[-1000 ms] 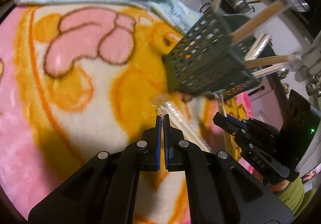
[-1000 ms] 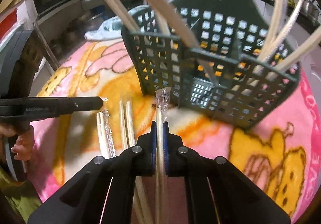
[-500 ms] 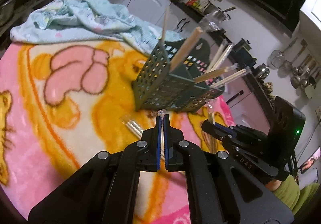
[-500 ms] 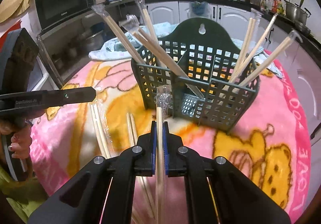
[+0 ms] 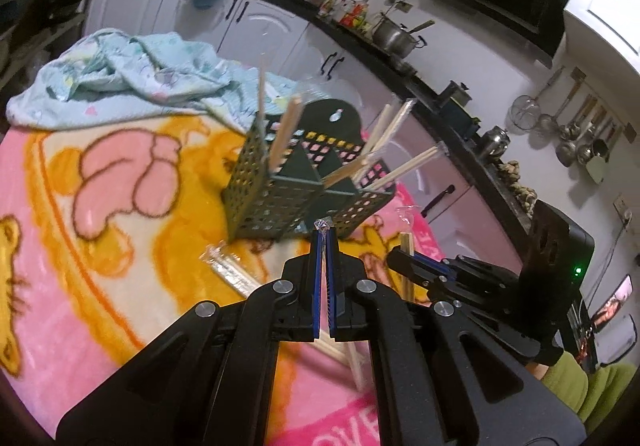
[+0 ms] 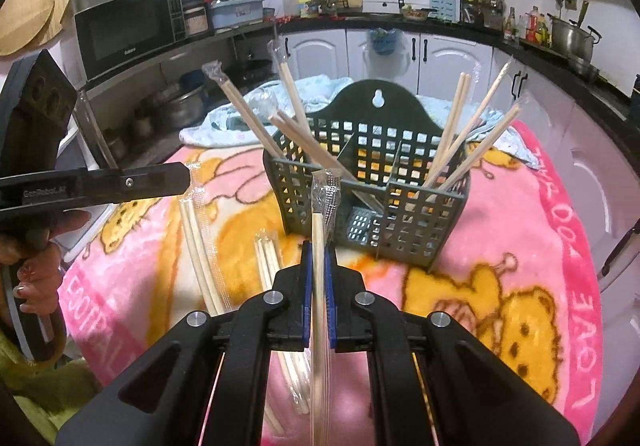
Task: Organize utensils
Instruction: 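Raise both held chopsticks upright and lower them into the green caddy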
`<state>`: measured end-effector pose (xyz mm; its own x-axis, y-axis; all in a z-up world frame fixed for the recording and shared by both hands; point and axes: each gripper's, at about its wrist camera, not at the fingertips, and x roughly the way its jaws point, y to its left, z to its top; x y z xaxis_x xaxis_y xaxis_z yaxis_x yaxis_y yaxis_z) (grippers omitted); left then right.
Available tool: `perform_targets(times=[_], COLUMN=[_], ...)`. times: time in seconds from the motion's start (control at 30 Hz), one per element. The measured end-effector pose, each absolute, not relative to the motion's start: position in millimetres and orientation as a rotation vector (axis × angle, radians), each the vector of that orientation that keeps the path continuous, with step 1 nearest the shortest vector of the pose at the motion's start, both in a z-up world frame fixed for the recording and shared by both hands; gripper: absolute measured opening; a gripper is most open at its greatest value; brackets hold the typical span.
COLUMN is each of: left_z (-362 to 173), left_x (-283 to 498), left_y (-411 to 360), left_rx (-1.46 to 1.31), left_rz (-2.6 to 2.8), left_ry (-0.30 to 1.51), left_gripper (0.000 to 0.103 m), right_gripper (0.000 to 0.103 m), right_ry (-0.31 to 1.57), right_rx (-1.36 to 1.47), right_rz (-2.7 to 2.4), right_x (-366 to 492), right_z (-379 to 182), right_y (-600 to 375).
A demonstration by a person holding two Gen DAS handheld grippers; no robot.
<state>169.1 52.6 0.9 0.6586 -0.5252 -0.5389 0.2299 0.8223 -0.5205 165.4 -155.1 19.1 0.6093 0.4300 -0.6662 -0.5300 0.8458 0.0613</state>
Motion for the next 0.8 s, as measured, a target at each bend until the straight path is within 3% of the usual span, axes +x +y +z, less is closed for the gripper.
perform_targets(times=[0.8], left_z=[49.1], left_x=[177.9], left_y=[9.1], left_rx=[-0.360], left_rz=[-0.555], left_ry=[0.649], left_gripper=[0.000], right_gripper=[0.006], right_ry=[0.601], right_rx=[-0.097], right_rz=[0.529], right_x=[149.1], right_z=[60.6], right_y=[-172.9])
